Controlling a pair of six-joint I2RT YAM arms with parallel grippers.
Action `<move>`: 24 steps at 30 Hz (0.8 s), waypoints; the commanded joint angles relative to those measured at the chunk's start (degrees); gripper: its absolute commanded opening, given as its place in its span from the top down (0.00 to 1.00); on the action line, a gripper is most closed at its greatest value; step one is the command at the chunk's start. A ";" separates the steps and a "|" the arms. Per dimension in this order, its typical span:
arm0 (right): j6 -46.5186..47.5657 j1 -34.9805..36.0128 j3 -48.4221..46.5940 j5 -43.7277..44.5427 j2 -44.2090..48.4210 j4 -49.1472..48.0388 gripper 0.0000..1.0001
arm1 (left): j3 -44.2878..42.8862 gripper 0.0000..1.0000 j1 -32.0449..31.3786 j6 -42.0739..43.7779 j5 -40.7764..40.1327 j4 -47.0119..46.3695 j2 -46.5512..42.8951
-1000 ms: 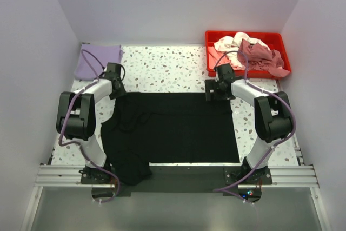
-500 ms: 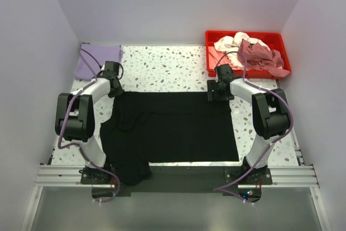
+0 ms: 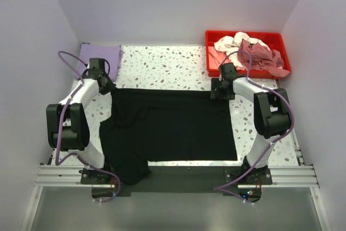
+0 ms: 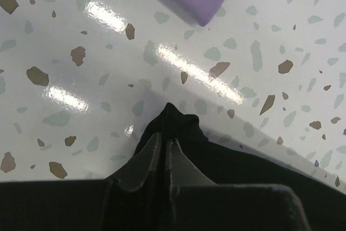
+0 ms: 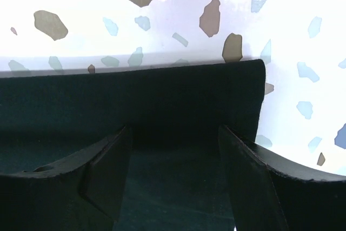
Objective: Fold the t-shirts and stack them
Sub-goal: Fold the tshirt
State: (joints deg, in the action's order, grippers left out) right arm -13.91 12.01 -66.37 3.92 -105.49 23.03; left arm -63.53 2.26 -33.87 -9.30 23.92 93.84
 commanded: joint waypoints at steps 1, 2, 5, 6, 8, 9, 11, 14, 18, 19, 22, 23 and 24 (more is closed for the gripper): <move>-0.41 -2.08 1.07 2.05 -2.35 3.07 0.31 | 0.24 0.92 3.88 -1.81 1.89 -1.41 -3.05; -0.41 -2.25 0.89 2.49 -2.18 3.16 0.31 | 1.38 0.90 4.41 -1.90 3.31 -3.34 -3.31; -0.41 -2.61 0.72 2.58 -1.48 3.17 0.31 | 1.39 0.77 6.08 -2.52 6.04 -4.50 -2.79; -0.33 -2.61 0.63 2.58 -1.21 3.17 0.31 | 0.95 0.73 6.44 -2.00 6.74 -4.24 -1.66; -0.15 -2.61 -0.33 2.84 -0.77 3.34 0.31 | -0.19 0.58 6.35 -1.90 7.28 -3.71 -0.77; -0.06 -2.69 -0.86 2.93 -0.85 3.69 0.31 | -0.37 0.53 6.44 -1.99 7.45 -3.88 -0.24; 0.02 -2.61 -2.09 2.84 -0.68 4.39 0.30 | -0.37 0.45 6.44 -1.73 9.03 -5.28 0.20; 0.29 -2.61 -3.24 4.07 -0.24 5.18 0.28 | -0.19 0.33 6.44 -0.76 12.46 -6.87 0.46; 0.90 -2.69 -4.64 6.09 0.64 6.33 0.25 | 0.25 0.17 6.35 1.69 15.71 -8.54 1.95; 1.08 -2.69 -5.00 6.10 0.81 6.50 0.23 | 0.33 0.17 6.26 2.13 18.15 -9.41 2.48; 1.52 -2.69 -5.00 5.13 1.51 6.07 0.23 | -0.72 0.19 5.39 4.50 19.93 -11.96 5.03; 1.61 -2.69 -4.82 4.52 1.60 5.98 0.23 | -2.20 0.19 3.91 7.99 19.85 -12.67 6.77; 1.87 -2.61 -4.74 4.17 1.69 5.80 0.23 | -3.26 0.19 2.85 10.29 19.32 -12.59 7.92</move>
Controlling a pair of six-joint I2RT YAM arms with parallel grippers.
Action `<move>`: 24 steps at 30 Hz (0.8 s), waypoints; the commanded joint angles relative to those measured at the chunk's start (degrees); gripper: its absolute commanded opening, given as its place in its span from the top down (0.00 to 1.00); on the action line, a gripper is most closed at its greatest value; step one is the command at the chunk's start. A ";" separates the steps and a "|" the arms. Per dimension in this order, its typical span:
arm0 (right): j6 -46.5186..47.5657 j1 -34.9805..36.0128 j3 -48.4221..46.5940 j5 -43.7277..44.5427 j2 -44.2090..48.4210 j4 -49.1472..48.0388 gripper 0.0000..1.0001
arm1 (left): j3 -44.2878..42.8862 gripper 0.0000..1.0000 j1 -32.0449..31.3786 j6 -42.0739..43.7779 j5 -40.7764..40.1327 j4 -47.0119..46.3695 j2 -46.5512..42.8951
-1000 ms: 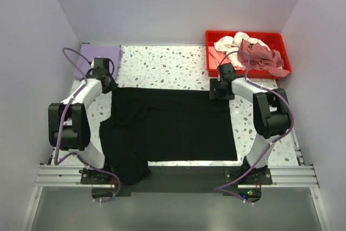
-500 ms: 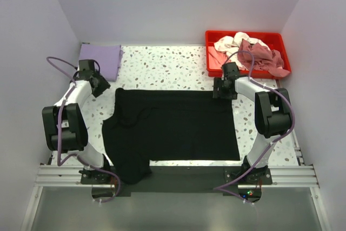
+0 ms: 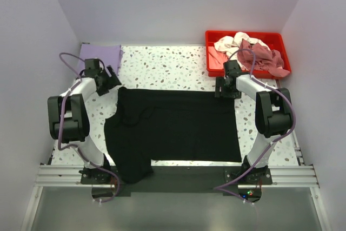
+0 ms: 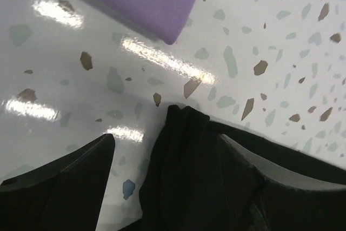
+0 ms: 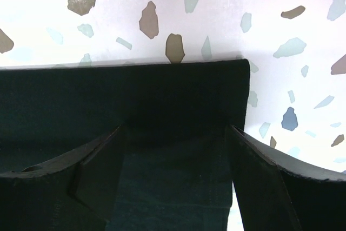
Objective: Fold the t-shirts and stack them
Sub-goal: Fold the tshirt
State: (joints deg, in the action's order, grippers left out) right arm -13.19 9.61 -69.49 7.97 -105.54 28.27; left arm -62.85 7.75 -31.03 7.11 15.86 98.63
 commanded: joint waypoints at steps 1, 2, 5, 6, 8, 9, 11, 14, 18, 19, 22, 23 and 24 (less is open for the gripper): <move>1.15 -0.20 -1.44 -0.14 1.65 0.47 0.23 | -7.08 0.20 -3.78 9.99 0.29 -2.00 4.28; 1.24 -0.29 -1.43 -0.41 1.56 0.56 0.23 | -8.76 0.20 -6.14 14.63 -1.99 -0.40 6.64; 1.59 -0.20 -1.35 -0.50 1.47 0.56 0.23 | -13.07 0.24 -7.31 18.97 -8.24 2.85 9.90; 1.85 -0.20 -1.35 -0.50 1.47 0.56 0.23 | -13.44 0.25 -7.31 20.20 -8.26 2.95 10.26; 2.03 -0.29 -1.26 -0.32 1.12 0.56 0.23 | -14.49 0.26 -7.31 23.10 -8.87 4.00 10.62; 2.03 -0.29 -1.26 -0.41 1.12 0.56 0.23 | -14.49 0.27 -7.31 24.16 -8.87 4.09 10.62; 2.12 -0.29 -1.17 -0.41 0.86 0.56 0.23 | -14.23 0.28 -7.31 26.71 -5.81 4.71 10.62; 2.12 -0.20 -1.17 0.29 0.16 0.64 0.23 | -14.06 0.32 -7.31 29.52 -1.94 6.80 11.06; 2.29 -0.29 -1.34 1.88 -0.46 1.35 0.24 | -12.83 0.37 -8.72 30.23 -1.05 7.00 10.71; 2.29 -0.29 -1.35 1.88 -0.55 1.17 0.23 | -12.74 0.38 -8.72 30.32 -0.70 7.08 10.62; 2.55 -0.38 -1.26 1.35 -0.90 1.00 0.23 | -12.74 0.43 -8.72 30.41 -0.18 7.78 10.53; 2.56 -0.38 -1.17 1.52 -1.07 1.00 0.24 | -12.65 0.43 -8.72 30.50 0.44 7.79 10.44; 2.64 -0.29 -1.26 1.79 -1.16 1.08 0.24 | -12.47 0.45 -8.80 30.76 0.97 7.79 10.44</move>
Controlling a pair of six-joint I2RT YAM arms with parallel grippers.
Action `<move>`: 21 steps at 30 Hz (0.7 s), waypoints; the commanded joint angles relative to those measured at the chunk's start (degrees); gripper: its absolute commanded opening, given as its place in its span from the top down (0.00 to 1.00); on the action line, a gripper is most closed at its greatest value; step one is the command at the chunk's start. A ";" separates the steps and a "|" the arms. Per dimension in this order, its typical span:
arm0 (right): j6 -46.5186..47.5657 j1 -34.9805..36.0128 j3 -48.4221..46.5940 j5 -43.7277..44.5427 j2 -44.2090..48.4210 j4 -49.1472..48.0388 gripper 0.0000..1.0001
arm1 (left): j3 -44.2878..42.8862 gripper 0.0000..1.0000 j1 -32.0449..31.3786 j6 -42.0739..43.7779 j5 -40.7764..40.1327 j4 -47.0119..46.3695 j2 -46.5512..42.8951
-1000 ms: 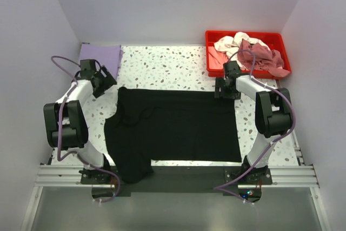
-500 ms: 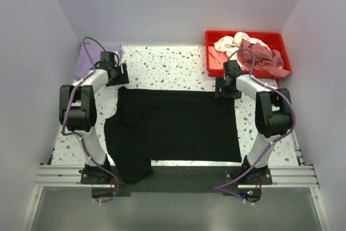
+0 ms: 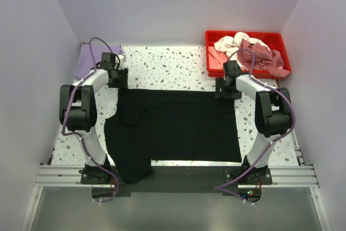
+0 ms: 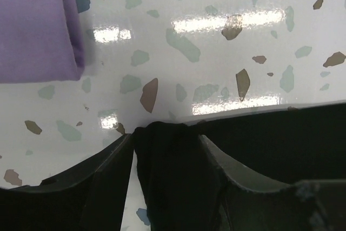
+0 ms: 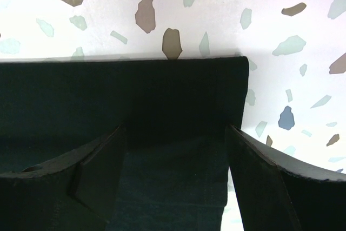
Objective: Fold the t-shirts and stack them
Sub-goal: Fold the tshirt
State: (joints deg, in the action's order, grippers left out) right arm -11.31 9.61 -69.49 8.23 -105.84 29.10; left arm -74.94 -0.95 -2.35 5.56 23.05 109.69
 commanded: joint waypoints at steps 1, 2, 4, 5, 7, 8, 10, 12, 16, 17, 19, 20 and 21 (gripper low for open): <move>0.76 -0.29 -1.17 1.87 -1.03 0.25 0.24 | -0.12 0.46 -0.10 2.00 3.22 0.59 -0.62; 0.76 -0.38 -1.17 2.23 -1.12 0.34 0.24 | 0.05 0.47 -0.19 2.09 4.01 0.68 -0.53; 0.68 -0.38 -1.26 2.40 -1.21 0.43 0.24 | 0.66 0.51 -0.37 2.00 3.59 0.94 -0.35; 0.76 -0.38 -1.26 2.23 -1.03 0.43 0.24 | 0.84 0.52 -0.37 2.09 2.88 1.12 -0.18; 0.76 -0.38 -1.08 2.05 -0.86 0.17 0.24 | 1.19 0.56 -0.37 2.00 1.83 1.21 0.17; 0.76 -0.38 -1.08 1.97 -0.77 0.25 0.24 | 1.02 0.62 -0.37 2.09 2.08 1.12 0.44; 0.68 -0.47 -1.08 2.14 -0.77 0.34 0.24 | 0.76 0.67 -0.37 2.09 2.00 1.38 0.70; 0.59 -0.55 -0.99 2.05 -0.59 0.43 0.24 | 0.67 0.77 -0.37 2.09 1.03 1.56 0.88; 0.41 -0.64 -0.64 1.44 -0.33 0.25 0.24 | -0.03 0.96 -0.37 0.24 -1.26 1.13 0.44; 0.41 -0.73 -0.64 1.44 -0.24 0.34 0.24 | -0.03 1.00 -0.28 -1.24 -1.34 0.86 -0.17; 0.50 -0.82 -0.64 1.53 -0.33 0.43 0.24 | 0.14 1.00 -0.19 -3.44 -1.60 -0.01 -1.14; 0.41 -0.82 -0.56 1.53 -0.42 0.34 0.25 | 0.40 1.00 0.16 -5.71 -1.35 -0.46 -2.62; 0.33 -0.82 -0.55 1.53 -0.42 0.43 0.25 | 0.84 1.00 0.42 -7.30 -1.08 -0.81 -3.51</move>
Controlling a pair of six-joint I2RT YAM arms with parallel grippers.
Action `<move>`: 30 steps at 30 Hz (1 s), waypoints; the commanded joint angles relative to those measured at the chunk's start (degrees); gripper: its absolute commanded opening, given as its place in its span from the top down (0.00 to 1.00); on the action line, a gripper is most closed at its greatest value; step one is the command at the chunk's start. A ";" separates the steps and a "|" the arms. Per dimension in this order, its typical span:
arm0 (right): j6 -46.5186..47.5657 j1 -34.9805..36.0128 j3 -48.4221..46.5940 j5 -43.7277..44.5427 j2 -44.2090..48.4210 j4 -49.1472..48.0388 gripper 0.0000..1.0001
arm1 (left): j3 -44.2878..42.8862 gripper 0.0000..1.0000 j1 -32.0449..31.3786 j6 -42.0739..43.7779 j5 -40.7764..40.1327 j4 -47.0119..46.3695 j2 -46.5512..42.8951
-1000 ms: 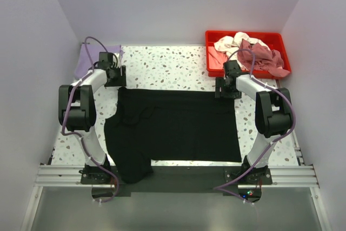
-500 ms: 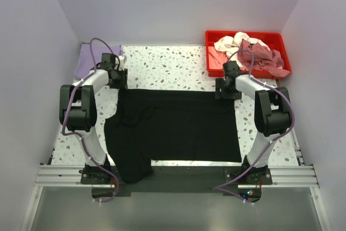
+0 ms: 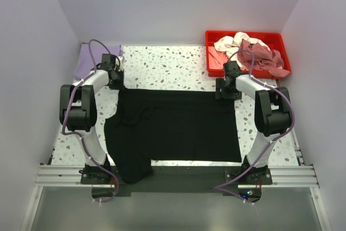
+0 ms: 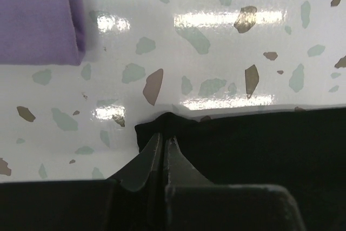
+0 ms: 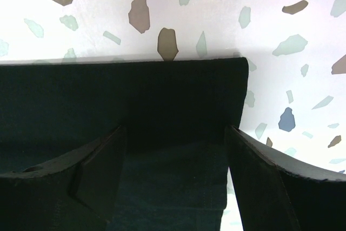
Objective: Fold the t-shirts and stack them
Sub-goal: Fold the tshirt
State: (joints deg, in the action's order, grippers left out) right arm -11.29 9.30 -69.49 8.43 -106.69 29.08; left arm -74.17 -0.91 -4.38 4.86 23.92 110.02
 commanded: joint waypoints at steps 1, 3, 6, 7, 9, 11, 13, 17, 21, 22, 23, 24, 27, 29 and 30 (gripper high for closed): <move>0.22 -0.60 -0.38 1.24 0.43 0.45 0.25 | 1.21 1.00 0.90 -7.11 0.58 -2.38 -4.89; 0.30 -0.69 -0.20 1.15 0.52 0.45 0.25 | 3.06 1.00 2.56 -11.86 2.69 -3.96 -8.31; 0.30 -0.86 -0.03 1.50 0.78 0.71 0.26 | 6.22 1.00 5.73 -18.80 6.46 -4.93 -12.36; 0.30 -1.12 0.41 1.51 0.96 0.54 0.26 | 8.41 1.00 6.44 -20.56 7.78 -6.24 -13.41; 0.39 -1.21 0.59 1.33 1.40 0.54 0.26 | 10.27 1.00 8.11 -24.17 8.66 -7.30 -16.49; 0.39 -1.30 1.03 0.37 1.23 0.10 0.27 | 11.41 1.00 8.73 -25.40 11.04 -8.63 -18.43; 0.39 -1.56 1.03 -0.42 0.96 -0.07 0.28 | 11.07 1.00 8.64 -25.50 11.83 -8.63 -19.31; 0.48 -1.83 0.94 0.10 0.26 -0.08 0.29 | 11.68 1.00 8.64 -27.16 17.53 -11.69 -19.66; 0.65 -2.09 0.85 -0.08 -0.18 -0.16 0.29 | 12.48 0.93 8.82 -31.03 22.47 -19.35 -17.30; 0.65 -2.09 0.68 -0.16 -0.27 -0.08 0.29 | 11.43 0.93 8.82 -31.39 20.21 -18.48 -15.99; 0.65 -2.09 0.68 -0.16 -0.27 -0.08 0.29 | 10.20 0.93 8.99 -31.74 18.27 -17.52 -13.10; 0.65 -2.18 0.68 -0.16 -0.18 -0.08 0.29 | 7.23 0.93 8.91 -31.65 15.64 -16.29 -11.33; 0.83 -2.36 0.15 -0.34 -0.09 0.19 0.29 | 1.08 0.79 8.99 -31.13 8.42 -11.10 -4.30; 0.92 -2.44 -0.29 -0.34 -0.09 0.54 0.29 | -2.36 0.36 9.17 -29.03 8.93 -8.91 -0.08; 1.01 -2.44 -0.47 -0.51 -0.09 0.63 0.29 | -4.99 0.25 9.08 -28.58 8.76 -7.59 0.54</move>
State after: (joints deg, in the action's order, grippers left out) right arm -11.29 7.40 -69.28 7.70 -106.69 28.80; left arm -72.82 7.79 -33.67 16.56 13.15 108.18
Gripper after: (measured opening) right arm 0.712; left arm 0.630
